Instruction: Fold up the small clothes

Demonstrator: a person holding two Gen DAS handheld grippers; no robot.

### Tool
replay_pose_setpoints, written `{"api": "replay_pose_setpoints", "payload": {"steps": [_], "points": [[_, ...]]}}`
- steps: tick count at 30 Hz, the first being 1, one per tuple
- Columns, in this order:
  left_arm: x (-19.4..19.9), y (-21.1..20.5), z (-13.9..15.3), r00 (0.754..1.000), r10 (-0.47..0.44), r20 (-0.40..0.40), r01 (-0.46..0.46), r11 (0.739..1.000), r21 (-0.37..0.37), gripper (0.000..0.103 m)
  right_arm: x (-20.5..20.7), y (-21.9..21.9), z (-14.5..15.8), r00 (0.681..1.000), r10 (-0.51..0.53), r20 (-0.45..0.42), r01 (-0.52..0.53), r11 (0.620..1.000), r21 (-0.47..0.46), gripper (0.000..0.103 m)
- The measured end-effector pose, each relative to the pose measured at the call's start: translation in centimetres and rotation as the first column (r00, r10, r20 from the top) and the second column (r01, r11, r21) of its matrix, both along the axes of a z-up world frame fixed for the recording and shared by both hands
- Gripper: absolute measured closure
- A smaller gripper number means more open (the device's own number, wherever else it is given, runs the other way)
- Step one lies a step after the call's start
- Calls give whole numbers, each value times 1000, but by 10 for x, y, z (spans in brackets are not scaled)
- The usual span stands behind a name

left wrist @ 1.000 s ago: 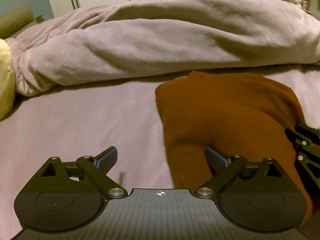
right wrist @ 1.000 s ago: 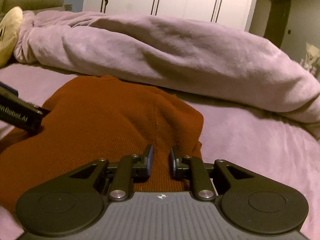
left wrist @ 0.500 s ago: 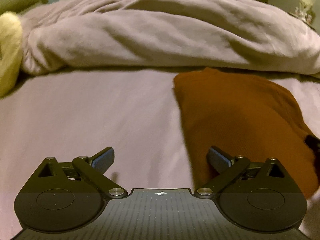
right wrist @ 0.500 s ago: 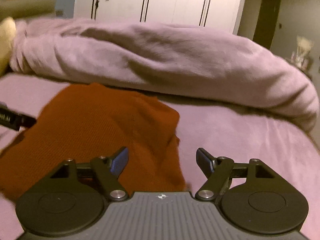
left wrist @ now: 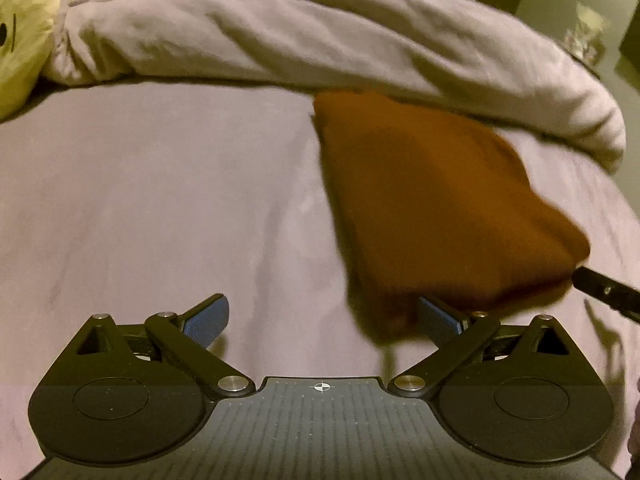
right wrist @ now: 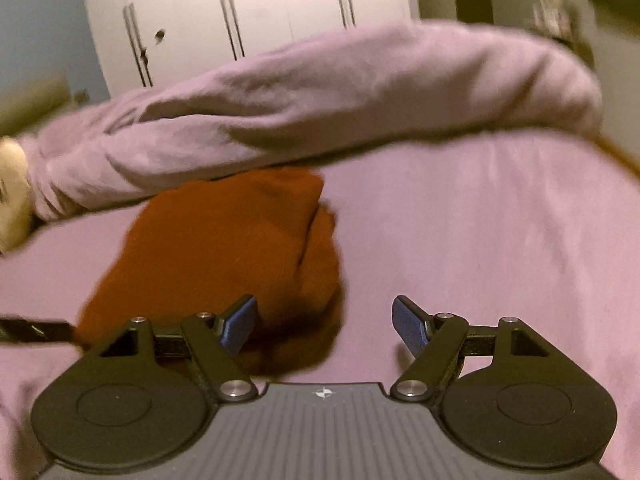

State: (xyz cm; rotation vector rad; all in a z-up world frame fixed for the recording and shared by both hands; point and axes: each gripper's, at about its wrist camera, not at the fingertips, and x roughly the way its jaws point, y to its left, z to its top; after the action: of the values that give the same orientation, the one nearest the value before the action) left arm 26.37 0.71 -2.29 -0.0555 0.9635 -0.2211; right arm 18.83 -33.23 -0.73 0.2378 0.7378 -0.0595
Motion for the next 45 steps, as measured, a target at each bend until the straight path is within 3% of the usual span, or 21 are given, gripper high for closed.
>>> {"api": "replay_pose_setpoints", "payload": {"steps": [3, 5, 6, 7, 11, 14, 15, 19, 21, 24, 26, 27, 29, 30, 33, 38, 41, 42, 45], "points": [[-6, -12, -11, 1000, -9, -10, 10, 998, 62, 1, -16, 4, -12, 1000, 13, -18, -10, 990, 142, 29], [-6, -18, -14, 1000, -9, 2, 9, 996, 84, 1, -19, 4, -19, 1000, 10, -30, -3, 978, 210, 41], [-5, -22, -14, 1000, -9, 6, 8, 996, 94, 1, -18, 2, -22, 999, 2, -36, 8, 967, 254, 51], [-4, -25, -14, 1000, -8, 13, 7, 995, 103, 1, -18, 0, -23, 999, -9, -37, 20, 955, 297, 54], [4, -36, -16, 1000, -9, 30, 5, 991, 132, 1, -7, -10, -26, 998, -60, -8, 57, 891, 451, 54], [6, -39, -16, 1000, -5, 29, 1, 991, 137, 1, 4, -20, -36, 991, -122, -48, 128, 818, 560, 55], [7, -39, -16, 999, -6, 31, 2, 990, 139, 1, 7, -21, -35, 990, -133, -48, 136, 801, 583, 56], [13, -37, -23, 1000, 11, 22, -14, 990, 139, 0, 19, -18, -36, 988, -145, -57, 151, 798, 583, 57], [14, -33, -23, 999, 34, 9, -35, 993, 110, 0, 25, -21, -43, 984, -161, -79, 174, 752, 635, 63], [13, -31, -20, 999, 44, 6, -44, 995, 86, 0, 31, -23, -46, 983, -163, -87, 177, 697, 695, 63], [12, -29, -18, 999, 49, 17, -50, 995, 80, 0, 34, -19, -47, 985, -145, -92, 167, 678, 716, 63], [12, -27, -18, 998, 53, 15, -54, 996, 72, 0, 35, -16, -47, 988, -129, -90, 155, 684, 712, 63], [13, -22, -17, 998, 67, 9, -67, 996, 53, 0, 36, -10, -47, 990, -112, -84, 139, 714, 687, 73], [12, -19, -17, 997, 72, 8, -72, 996, 43, 0, 36, -7, -46, 992, -104, -79, 130, 734, 666, 88], [11, -12, -15, 997, 79, 7, -79, 997, 22, 0, 32, -6, -45, 992, -108, -66, 126, 784, 608, 94], [9, 7, -9, 992, 123, -7, -123, 992, -11, 0, 24, 2, -29, 996, -83, -16, 83, 927, 366, 95], [-2, 20, 0, 985, 164, 46, -165, 986, 25, 1, 15, 8, -17, 998, -58, -20, 61, 964, 260, 85], [-5, 26, 2, 983, 176, 57, -178, 983, 35, 1, 10, 12, -8, 998, -59, 4, 56, 976, 208, 81], [-12, 48, 4, 969, 243, 40, -243, 970, -5, 1, -2, 29, 16, 995, 24, 101, -33, 995, 95, 81]]}}
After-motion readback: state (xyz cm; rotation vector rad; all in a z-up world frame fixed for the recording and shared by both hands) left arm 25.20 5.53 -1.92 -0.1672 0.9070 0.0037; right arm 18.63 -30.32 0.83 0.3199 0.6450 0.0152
